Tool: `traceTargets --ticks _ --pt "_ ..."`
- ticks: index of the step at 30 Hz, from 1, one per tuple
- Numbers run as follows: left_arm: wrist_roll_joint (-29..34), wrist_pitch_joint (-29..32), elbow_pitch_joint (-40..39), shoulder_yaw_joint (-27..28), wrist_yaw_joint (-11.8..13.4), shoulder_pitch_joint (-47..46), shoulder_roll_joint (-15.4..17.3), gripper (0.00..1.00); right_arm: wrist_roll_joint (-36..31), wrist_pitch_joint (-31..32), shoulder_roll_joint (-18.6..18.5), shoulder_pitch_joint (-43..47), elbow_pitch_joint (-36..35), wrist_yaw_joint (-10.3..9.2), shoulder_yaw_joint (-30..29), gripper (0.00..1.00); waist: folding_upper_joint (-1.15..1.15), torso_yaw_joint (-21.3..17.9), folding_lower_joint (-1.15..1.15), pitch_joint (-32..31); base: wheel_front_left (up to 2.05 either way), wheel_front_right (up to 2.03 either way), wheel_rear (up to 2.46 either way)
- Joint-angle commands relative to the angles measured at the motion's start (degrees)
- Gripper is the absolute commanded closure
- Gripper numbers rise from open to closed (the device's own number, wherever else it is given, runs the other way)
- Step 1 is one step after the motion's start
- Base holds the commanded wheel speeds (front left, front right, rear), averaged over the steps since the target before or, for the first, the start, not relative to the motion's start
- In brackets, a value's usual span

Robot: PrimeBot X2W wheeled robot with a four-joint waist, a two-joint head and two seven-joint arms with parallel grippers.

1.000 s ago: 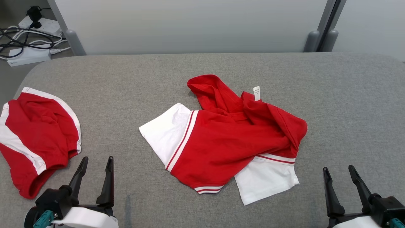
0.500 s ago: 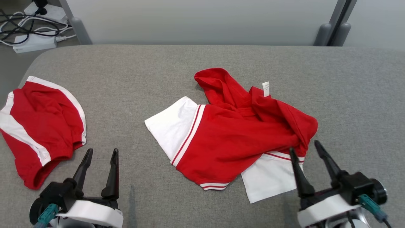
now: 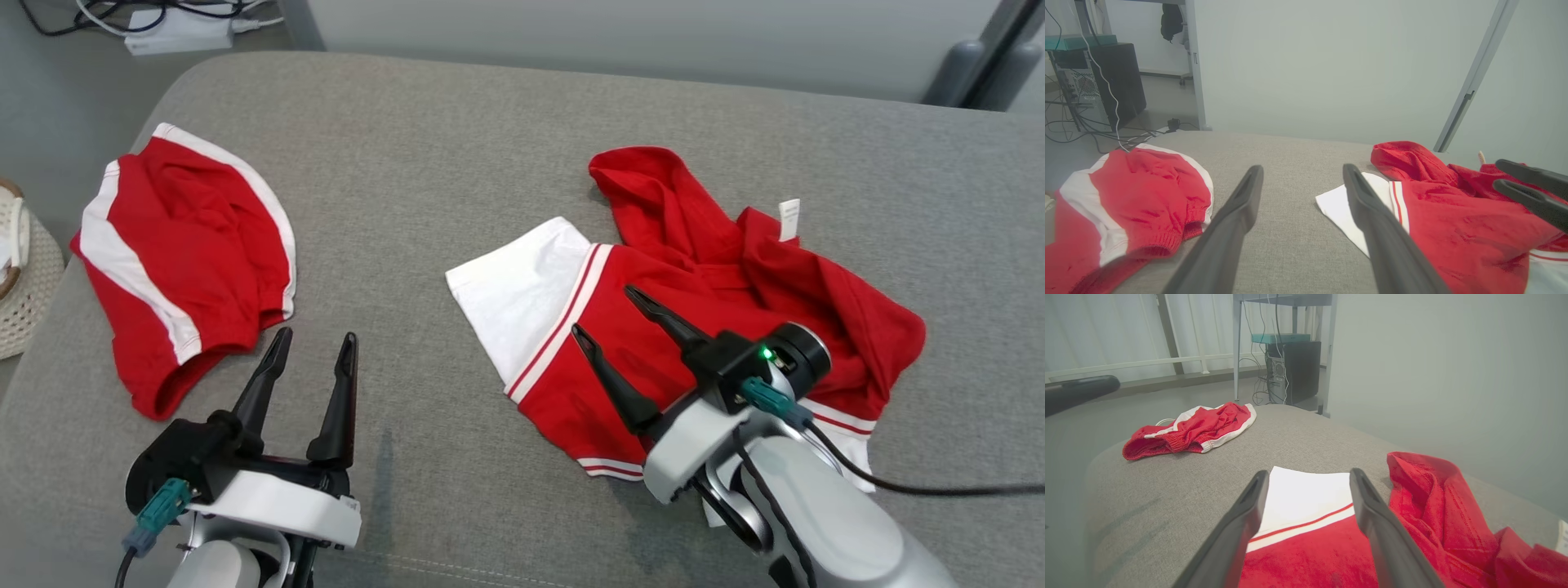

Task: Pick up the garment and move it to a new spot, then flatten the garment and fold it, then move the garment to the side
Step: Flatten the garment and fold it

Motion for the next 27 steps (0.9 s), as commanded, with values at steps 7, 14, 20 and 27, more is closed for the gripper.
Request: traceTargets --ticks 7,14,20,27 --pt "2.2 -0.6 0.5 1.2 -2.7 -5.9 -2.6 0.00 5.6 -0.4 2.6 -13.5 15.1 0.41 11.3 0.00 0.00 6.5 0.00 4.0 0.00 0.00 0.00" --pt "4.0 -0.6 2.8 1.3 -5.5 -8.2 -6.2 0.00 11.8 1.4 3.0 -19.9 25.9 0.41 19.3 0.00 0.00 10.3 0.00 6.0 0.00 0.00 0.00" --pt "5.4 -0.6 4.2 1.9 -7.3 -9.5 -8.1 0.00 15.9 3.3 3.1 -23.2 29.8 0.41 24.2 0.00 0.00 12.0 0.00 7.2 0.00 0.00 0.00" --pt "6.6 -0.6 5.0 3.0 -8.5 -9.8 -9.3 0.00 16.8 7.6 3.1 -25.2 34.0 0.41 27.7 0.00 0.00 12.3 0.00 7.4 0.00 0.00 0.00"
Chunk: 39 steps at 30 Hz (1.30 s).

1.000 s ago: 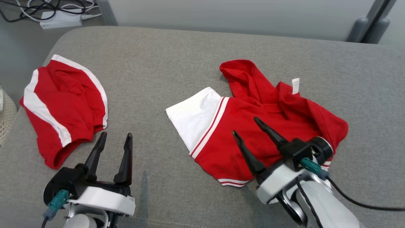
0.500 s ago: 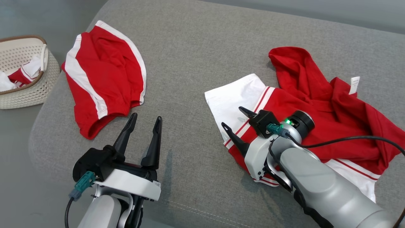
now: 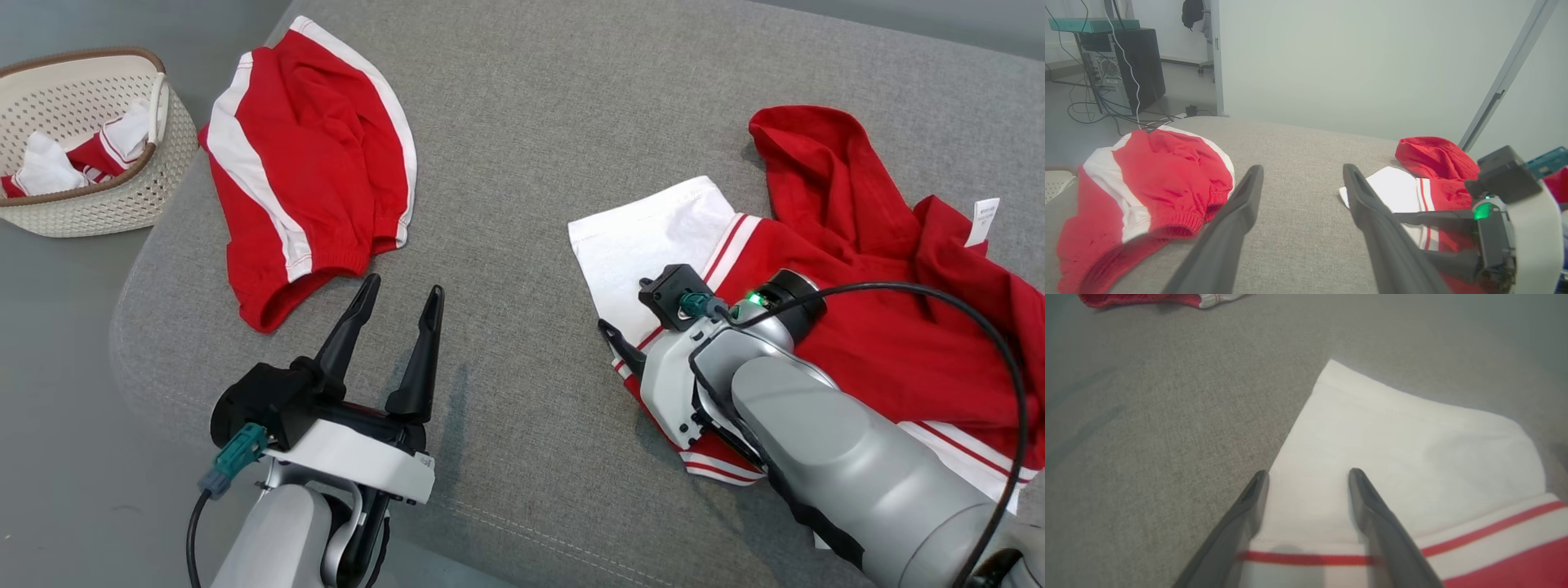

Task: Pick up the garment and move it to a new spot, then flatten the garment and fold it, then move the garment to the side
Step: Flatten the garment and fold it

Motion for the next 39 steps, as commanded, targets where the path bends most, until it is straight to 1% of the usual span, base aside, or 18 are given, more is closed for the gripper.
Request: traceTargets --ticks 1,3,4,5,6,10,13,16,19,22,24,26,27,29,32,34,36,39 --pt "0.7 -0.6 -1.0 2.3 -0.4 -1.9 0.8 0.00 -0.2 1.5 1.2 -0.4 0.0 0.23 1.4 0.00 0.00 -0.1 0.00 0.0 0.00 0.00 0.00" --pt "0.8 -0.6 -0.8 2.6 -0.6 -1.8 0.6 0.00 -0.4 3.3 1.2 -0.8 0.5 0.23 2.6 0.00 0.00 -0.2 0.00 0.0 0.00 0.00 0.00" --pt "1.0 -0.6 -0.7 2.8 -0.7 -1.7 0.5 0.00 -0.3 4.1 1.2 -0.9 0.7 0.23 3.1 0.30 0.00 -0.3 0.00 -0.1 0.00 0.00 0.00" --pt "1.1 -0.6 -0.6 2.8 -0.8 -1.7 0.5 0.00 0.0 4.7 1.2 -0.8 0.7 0.23 3.3 0.75 0.00 -0.4 0.00 -0.2 0.00 0.00 0.00" --pt "1.2 -0.6 -0.5 2.9 -0.9 -1.7 0.4 0.00 0.2 5.0 1.2 -0.9 0.9 0.23 3.3 1.00 0.00 -0.4 0.00 -0.2 0.00 0.00 0.00" --pt "1.5 -0.6 -0.4 3.1 -1.2 -1.7 0.2 0.00 1.1 6.1 1.2 -1.0 1.6 0.23 3.2 1.00 0.00 -0.6 0.00 -0.3 0.00 0.00 0.00" --pt "1.7 -0.6 -0.3 3.4 -1.5 -1.6 0.1 0.00 2.1 4.8 1.2 -1.7 2.4 0.23 1.7 1.00 0.00 -1.0 0.00 -0.5 0.00 0.00 0.00" --pt "2.0 -0.6 -0.3 3.7 -1.6 -1.4 0.0 0.00 3.5 2.1 1.2 -2.2 2.7 0.23 -0.7 1.00 0.00 -1.4 0.00 -0.8 0.00 0.00 0.00" --pt "2.2 -0.6 -0.2 4.2 -1.7 -1.1 -0.1 0.00 5.1 -1.9 1.2 -3.2 3.1 0.23 -3.6 1.00 0.00 -2.1 0.00 -1.3 0.00 0.00 0.00" --pt "2.3 -0.6 -0.3 4.7 -1.7 -0.6 -0.1 0.00 7.1 -5.9 1.2 -4.1 2.1 0.23 -7.1 1.00 0.00 -3.1 0.00 -1.8 0.00 0.00 0.00" --pt "2.5 -0.6 -0.4 5.0 -1.7 -0.3 -0.1 0.00 8.0 -7.4 1.2 -5.3 0.9 0.23 -10.1 1.00 0.00 -4.2 0.00 -1.8 0.00 0.00 0.00" --pt "2.7 -0.6 -0.7 5.4 -1.7 0.0 -0.1 0.00 7.6 -7.9 1.0 -7.0 -1.0 0.23 -14.0 1.00 0.00 -5.6 0.00 -1.7 0.00 0.00 0.00" --pt "2.8 -0.6 -0.8 5.6 -1.7 0.1 -0.2 0.00 7.1 -7.9 0.1 -7.7 -3.3 0.23 -17.0 1.00 0.00 -6.3 0.00 -1.7 0.00 0.00 0.00" --pt "2.9 -0.6 -1.1 5.8 -1.7 0.3 -0.2 0.00 4.4 -8.0 -2.9 -7.7 -8.8 0.23 -23.7 1.00 0.00 -7.7 0.00 -1.5 0.00 0.00 0.00" --pt "3.2 -0.6 -1.1 5.9 -1.8 0.5 -0.2 0.00 0.1 -8.0 -7.2 -4.3 -15.9 0.23 -33.7 1.00 0.00 -9.7 0.00 -1.4 0.00 0.00 0.00" --pt "3.3 -0.6 -1.1 5.7 -1.8 0.5 -0.2 0.00 -2.7 -8.0 -10.0 -1.3 -19.1 0.23 -40.1 1.00 0.00 -10.7 0.00 -1.4 0.00 0.00 0.00" --pt "3.4 -0.6 -1.1 5.6 -1.9 0.4 -0.2 0.00 -5.0 -8.0 -12.3 2.1 -21.0 0.23 -46.2 1.00 0.00 -11.5 0.00 -1.4 0.00 0.00 0.00" --pt "3.5 -0.6 -1.0 5.2 -2.0 0.2 -0.2 0.00 -7.5 -8.0 -14.7 7.5 -21.5 0.23 -54.2 1.00 0.00 -12.4 0.00 -1.2 0.00 0.00 0.00"
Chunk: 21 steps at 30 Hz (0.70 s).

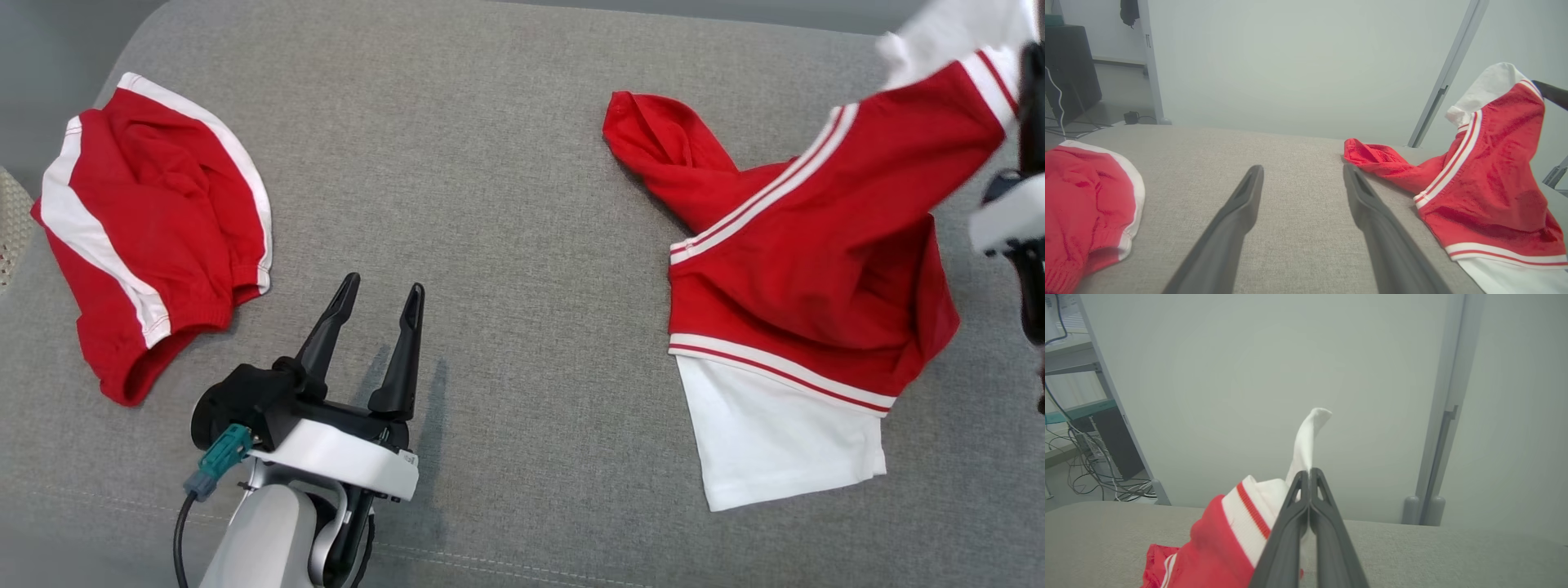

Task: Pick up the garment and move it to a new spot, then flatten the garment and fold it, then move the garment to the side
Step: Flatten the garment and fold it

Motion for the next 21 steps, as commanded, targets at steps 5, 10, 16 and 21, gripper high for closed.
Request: traceTargets --ticks 5,10,16,21 --pt "0.8 -0.6 -1.3 1.0 -0.7 -0.4 0.6 0.00 -3.2 -0.6 -0.3 10.6 -0.9 -0.01 -12.7 1.00 0.00 -2.1 0.00 0.9 0.00 0.00 0.00" --pt "1.2 -0.6 -1.0 0.6 -0.9 -1.0 0.7 0.00 -3.6 -0.6 2.4 14.3 -0.3 -0.01 -16.9 1.00 0.00 -3.6 0.00 2.0 0.00 0.00 0.00" --pt "1.2 -0.6 -0.2 -0.3 -1.1 -1.7 0.8 0.00 -2.2 -0.6 4.3 14.4 1.7 -0.01 -17.0 0.00 0.00 -4.1 0.00 2.3 0.00 0.00 0.00" --pt "1.1 -0.6 0.3 -0.8 -1.2 -1.5 0.9 0.00 -0.9 -0.6 5.1 16.9 -2.4 -0.01 -18.4 0.00 0.00 -4.3 0.00 1.6 0.00 0.00 0.00"
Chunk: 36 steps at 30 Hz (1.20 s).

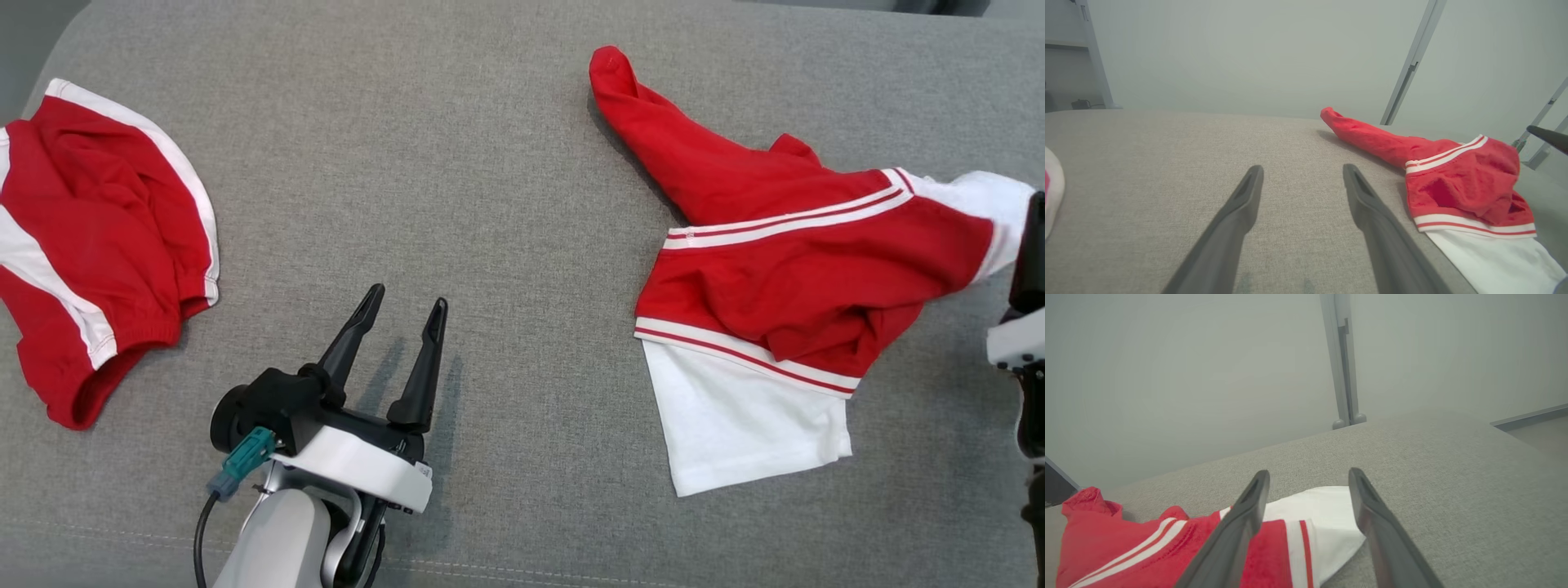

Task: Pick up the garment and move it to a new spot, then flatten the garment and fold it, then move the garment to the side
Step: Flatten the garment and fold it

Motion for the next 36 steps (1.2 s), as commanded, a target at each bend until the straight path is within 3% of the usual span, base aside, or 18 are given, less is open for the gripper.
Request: traceTargets --ticks 1,12,19,22,25,30,36 --pt "0.2 -0.5 -1.0 1.5 -0.2 -1.2 0.7 0.00 0.4 -0.6 -0.2 2.8 -3.1 -0.01 0.2 0.00 0.00 0.0 0.00 -0.4 0.00 0.00 0.00" --pt "-0.3 -0.5 -0.9 1.3 -0.3 1.9 1.6 0.00 -2.9 -0.6 7.9 22.1 -25.0 -0.01 -3.3 0.00 0.00 -1.3 0.00 -3.6 0.00 0.00 0.00" --pt "-0.7 -0.4 -1.3 1.6 0.2 3.8 2.4 0.00 -5.0 -0.6 9.8 27.7 -31.1 -0.01 1.4 0.00 0.00 -1.7 0.00 -5.2 0.00 0.00 0.00" --pt "-0.8 -0.2 -1.6 1.6 0.4 4.0 2.6 0.00 -5.7 -0.6 9.9 27.3 -33.0 -0.01 6.6 0.00 0.00 -1.5 0.00 -5.6 0.00 0.00 0.00" --pt "-0.9 -0.2 -2.0 1.6 0.6 3.9 2.8 0.00 -5.6 -0.6 9.9 25.1 -32.2 -0.01 14.5 0.00 0.00 -1.0 0.00 -5.7 0.00 0.00 0.00" --pt "-1.1 -0.2 -2.4 1.2 0.7 3.3 2.7 0.00 -7.0 -0.2 9.9 16.1 -23.7 -0.01 26.2 0.00 0.00 0.7 0.00 -4.9 0.00 0.00 0.00" --pt "-1.4 -0.2 -2.0 0.2 0.6 2.4 2.3 0.00 -6.8 0.1 10.0 6.4 -10.5 -0.01 32.7 0.00 0.00 3.3 0.00 -4.0 0.00 0.00 0.00"
